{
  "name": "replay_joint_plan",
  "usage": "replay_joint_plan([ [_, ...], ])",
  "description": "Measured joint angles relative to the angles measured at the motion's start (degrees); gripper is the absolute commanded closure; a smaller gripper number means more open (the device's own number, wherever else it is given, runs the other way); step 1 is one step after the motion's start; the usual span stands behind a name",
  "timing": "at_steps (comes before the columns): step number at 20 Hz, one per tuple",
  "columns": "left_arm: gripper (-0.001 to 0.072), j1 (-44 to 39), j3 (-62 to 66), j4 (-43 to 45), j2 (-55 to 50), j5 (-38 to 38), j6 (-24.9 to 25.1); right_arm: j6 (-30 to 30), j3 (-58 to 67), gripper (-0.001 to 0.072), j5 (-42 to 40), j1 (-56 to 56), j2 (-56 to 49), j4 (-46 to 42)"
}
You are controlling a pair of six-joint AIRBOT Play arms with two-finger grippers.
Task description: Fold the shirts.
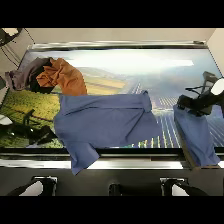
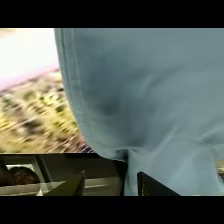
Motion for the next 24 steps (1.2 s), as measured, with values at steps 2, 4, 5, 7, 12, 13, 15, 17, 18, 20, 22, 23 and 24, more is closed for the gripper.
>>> replay_joint_plan([
  [2, 0.0293, 0.11, -3.48, -1.2, 0.59, 2.29, 0.68, -2.03, -0.31, 0.0148, 1.7, -0.42, 0.0, 2.51],
  [4, 0.0293, 0.15, -5.66, -1.9, 0.9, 4.37, 1.11, -3.26, -0.46, 0.0148, 2.82, -0.57, 0.0, 4.22],
  [5, 0.0294, 0.22, -6.45, -2.03, 0.98, 5.29, 1.31, -3.69, -0.48, 0.0148, 3.21, -0.66, 0.0, 4.87],
  [7, 0.0294, 0.09, -7.61, -2.32, 1.01, 7.13, 1.49, -4.35, -0.55, 0.0148, 4.07, -0.76, 0.0, 5.51],
  [12, 0.0315, -1.33, -8.48, -5.64, -0.63, 10.95, 1.09, -5.11, -0.59, 0.0149, 5.57, -0.76, 0.0, 6.36],
  [13, 0.0338, -1.84, -8.55, -6.19, -1.16, 11.58, 1.07, -5.18, -0.59, 0.0148, 5.92, -0.79, 0.0, 6.36],
  [15, 0.0561, -2.82, -8.66, -7.72, -2.51, 13.22, 1.03, -5.33, -0.59, 0.0144, 6.69, -0.79, 0.0, 6.36],
  [17, 0.0682, -3.37, -8.76, -7.45, -3.37, 14.56, 0.63, -5.35, -1.2, 0.0085, 6.95, -0.79, 0.0, 6.32],
  [18, 0.0682, -3.54, -8.76, -7.67, -3.61, 14.84, 0.48, -5.33, -2.08, 0.0084, 6.97, -0.79, -0.02, 6.34],
  [20, 0.0684, -3.72, -8.74, -7.96, -3.89, 15.26, 0.09, -5.27, -5.16, 0.008, 6.27, -0.79, -0.37, 6.54],
  [22, 0.0685, -3.85, -8.74, -7.89, -3.87, 15.63, 0.09, -4.9, -9.16, 0.0081, 4.61, -0.81, -1.25, 7.06],
  [23, 0.0685, -3.93, -8.76, -7.65, -3.69, 15.8, 0.17, -4.83, -10.99, 0.0082, 3.63, -0.81, -1.84, 7.67],
  [24, 0.0685, -3.96, -8.79, -7.52, -3.45, 15.98, 0.39, -4.74, -12.5, 0.0086, 2.62, -0.81, -2.51, 8.44],
])
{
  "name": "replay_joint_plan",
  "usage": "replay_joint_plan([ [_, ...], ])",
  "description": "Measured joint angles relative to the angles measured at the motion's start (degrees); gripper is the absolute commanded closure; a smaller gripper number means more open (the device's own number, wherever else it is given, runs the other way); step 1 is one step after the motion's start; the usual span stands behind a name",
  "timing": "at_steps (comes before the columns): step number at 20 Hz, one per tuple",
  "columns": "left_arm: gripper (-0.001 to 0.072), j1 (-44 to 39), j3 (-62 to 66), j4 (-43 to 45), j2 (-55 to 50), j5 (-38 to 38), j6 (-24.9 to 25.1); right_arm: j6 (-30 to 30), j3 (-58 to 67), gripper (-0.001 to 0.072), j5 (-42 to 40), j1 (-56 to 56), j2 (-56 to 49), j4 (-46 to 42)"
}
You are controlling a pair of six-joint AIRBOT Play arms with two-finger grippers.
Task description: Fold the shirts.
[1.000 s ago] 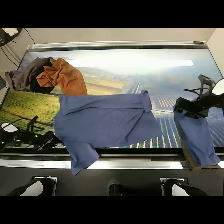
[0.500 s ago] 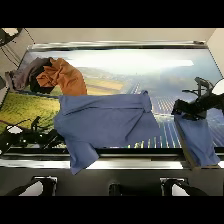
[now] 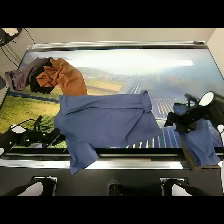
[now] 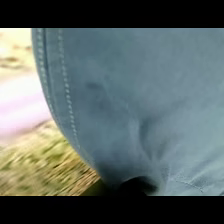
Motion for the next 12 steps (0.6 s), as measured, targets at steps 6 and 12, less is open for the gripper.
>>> replay_joint_plan([
  [6, 0.0685, 0.0, -0.07, 1.42, 2.16, 1.22, 1.11, 0.31, -3.78, 0.0159, -5.79, -0.02, -5.6, 3.74],
  [12, 0.0684, 0.02, 0.07, 1.88, 3.41, -0.26, 1.31, -0.66, -4.24, 0.034, -6.54, -0.15, -10.88, 10.25],
])
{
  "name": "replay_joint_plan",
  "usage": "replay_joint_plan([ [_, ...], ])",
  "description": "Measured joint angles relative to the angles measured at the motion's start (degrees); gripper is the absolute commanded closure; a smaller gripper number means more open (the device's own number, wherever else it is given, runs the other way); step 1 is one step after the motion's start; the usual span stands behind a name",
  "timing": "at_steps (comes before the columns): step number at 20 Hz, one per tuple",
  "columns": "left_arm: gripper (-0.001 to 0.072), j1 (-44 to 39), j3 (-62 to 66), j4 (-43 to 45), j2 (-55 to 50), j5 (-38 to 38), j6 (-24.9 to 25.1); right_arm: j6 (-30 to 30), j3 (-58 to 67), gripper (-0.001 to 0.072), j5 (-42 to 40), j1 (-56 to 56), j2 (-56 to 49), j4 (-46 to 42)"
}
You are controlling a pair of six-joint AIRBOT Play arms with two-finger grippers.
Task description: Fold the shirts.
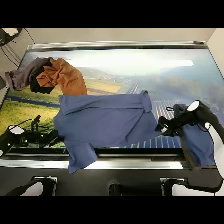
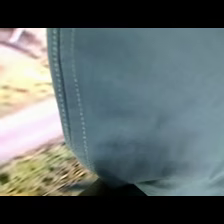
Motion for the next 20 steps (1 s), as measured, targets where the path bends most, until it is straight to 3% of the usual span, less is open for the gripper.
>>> replay_joint_plan([
  [1, 0.0684, 0.0, 0.22, -0.02, 0.13, -0.5, 0.02, 0.2, -0.09, 0.0448, -0.17, 0.07, -0.44, 0.37],
  [2, 0.0685, 0.02, 0.66, -0.42, 0.26, -1.16, 0.15, 0.57, -0.13, 0.064, -0.46, 0.11, -0.76, 0.81],
  [3, 0.0686, 0.0, 1.14, -0.52, 0.28, -1.75, 0.24, 0.9, -0.15, 0.0669, -0.96, 0.15, -0.98, 0.57],
  [9, 0.0688, 0.0, 14.78, 2.54, 3.32, -7.93, 0.94, -1.68, 5.44, 0.067, -1.81, 0.13, 3.61, 0.37],
  [14, 0.0686, 0.15, 50.42, 4.28, 10.14, -9.05, -0.33, -4.11, 25.77, 0.0669, -10.82, 0.17, 20.26, -1.79],
  [17, 0.0686, 0.48, 74.27, 5.51, 12.79, -5.75, -4.26, -4.0, 36.52, 0.0669, -20.04, 0.13, 32.76, -6.64],
  [20, 0.0686, 0.66, 86.16, 5.6, 16.59, -4.02, -9.84, -0.37, 41.44, 0.0669, -22.51, 0.07, 43.63, -12.13],
])
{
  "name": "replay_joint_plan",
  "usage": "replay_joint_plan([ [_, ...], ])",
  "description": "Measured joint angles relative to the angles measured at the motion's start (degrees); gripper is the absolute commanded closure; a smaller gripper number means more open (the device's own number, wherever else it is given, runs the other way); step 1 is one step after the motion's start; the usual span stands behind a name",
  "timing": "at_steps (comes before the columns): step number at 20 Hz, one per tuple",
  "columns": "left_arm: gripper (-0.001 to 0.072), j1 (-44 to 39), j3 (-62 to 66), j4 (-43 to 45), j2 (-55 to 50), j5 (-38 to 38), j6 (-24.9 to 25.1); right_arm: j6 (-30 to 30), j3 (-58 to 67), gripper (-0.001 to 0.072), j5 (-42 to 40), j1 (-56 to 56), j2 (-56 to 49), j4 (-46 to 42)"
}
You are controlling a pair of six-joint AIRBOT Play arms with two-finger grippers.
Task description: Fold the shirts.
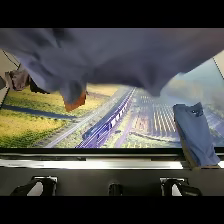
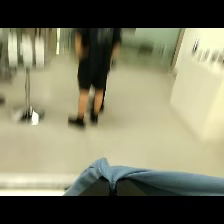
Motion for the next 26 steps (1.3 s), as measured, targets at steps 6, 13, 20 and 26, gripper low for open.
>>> replay_joint_plan([
  [6, 0.0685, 0.02, 2.43, -1.42, 6.6, 2.56, -3.89, 4.76, 2.67, 0.0669, 4.46, 0.0, 10.21, -7.82],
  [13, 0.0685, 0.02, -0.13, -1.88, 4.9, -0.5, -5.42, 9.57, 3.04, 0.067, 13.51, 0.0, 6.51, -9.42],
  [20, 0.0686, -3.48, -29.2, -1.44, -4.63, -6.14, 0.39, 4.5, -4.39, 0.0673, 32.74, 0.07, -18.73, -3.13],
  [26, 0.0686, -7.78, -52.96, -2.4, -19.28, 12.52, 4.98, 4.09, -11.85, 0.0672, 21.38, 0.04, -40.24, 7.37],
])
